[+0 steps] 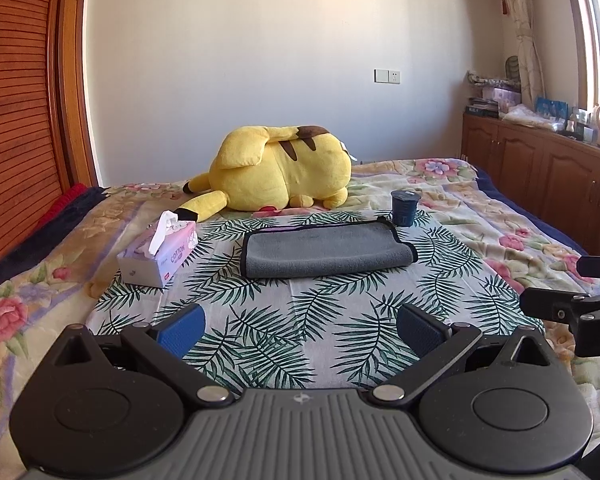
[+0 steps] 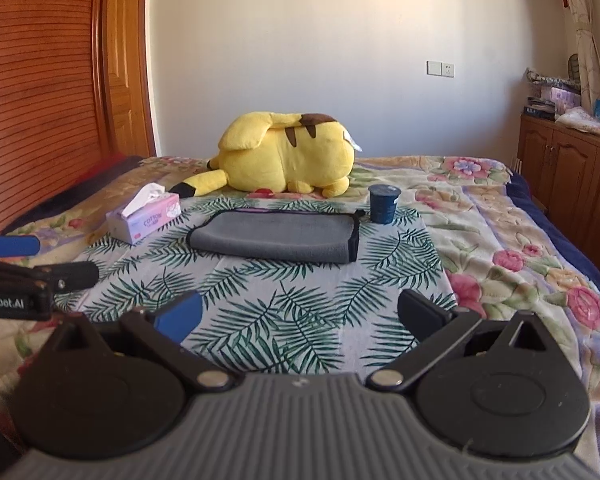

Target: Fold towel

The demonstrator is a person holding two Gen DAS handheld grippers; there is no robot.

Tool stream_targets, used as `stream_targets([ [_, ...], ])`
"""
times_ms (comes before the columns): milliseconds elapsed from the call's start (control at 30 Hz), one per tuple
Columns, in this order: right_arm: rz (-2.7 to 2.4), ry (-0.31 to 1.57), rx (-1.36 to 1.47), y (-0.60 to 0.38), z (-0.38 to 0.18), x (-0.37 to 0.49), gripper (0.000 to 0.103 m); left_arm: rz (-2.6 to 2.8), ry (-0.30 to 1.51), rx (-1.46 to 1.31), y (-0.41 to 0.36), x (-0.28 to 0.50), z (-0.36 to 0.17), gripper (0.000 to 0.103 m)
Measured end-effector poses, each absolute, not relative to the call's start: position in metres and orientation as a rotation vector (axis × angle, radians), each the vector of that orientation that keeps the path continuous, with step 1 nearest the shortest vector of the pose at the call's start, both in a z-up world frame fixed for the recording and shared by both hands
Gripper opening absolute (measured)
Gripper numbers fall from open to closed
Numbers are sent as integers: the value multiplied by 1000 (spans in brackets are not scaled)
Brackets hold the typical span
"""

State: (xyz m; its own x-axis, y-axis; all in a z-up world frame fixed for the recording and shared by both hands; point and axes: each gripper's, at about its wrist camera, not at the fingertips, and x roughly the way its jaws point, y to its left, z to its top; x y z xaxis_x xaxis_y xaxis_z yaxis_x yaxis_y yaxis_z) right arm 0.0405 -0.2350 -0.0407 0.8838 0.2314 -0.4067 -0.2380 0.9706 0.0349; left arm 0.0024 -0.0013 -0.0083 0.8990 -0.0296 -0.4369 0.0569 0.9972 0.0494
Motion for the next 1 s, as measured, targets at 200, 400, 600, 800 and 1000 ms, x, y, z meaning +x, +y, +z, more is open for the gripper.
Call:
stream_targets([
  [200,238,413,-30,-235,-46,38,103,-44,454,48,0,5,-15,87],
  [400,227,412,-43,-234,-47,38,103,-50,453,59,-2,3,-17,87],
  [600,204,407,-23,-238,-47,39,103,-44,428,53,-2,0,-15,87],
  [800,181,361,-2,-243,-44,35,103,-35,371,44,0,-7,-7,87],
  [1000,164,340,12,-246,-42,35,103,-31,346,51,0,-10,-4,87],
])
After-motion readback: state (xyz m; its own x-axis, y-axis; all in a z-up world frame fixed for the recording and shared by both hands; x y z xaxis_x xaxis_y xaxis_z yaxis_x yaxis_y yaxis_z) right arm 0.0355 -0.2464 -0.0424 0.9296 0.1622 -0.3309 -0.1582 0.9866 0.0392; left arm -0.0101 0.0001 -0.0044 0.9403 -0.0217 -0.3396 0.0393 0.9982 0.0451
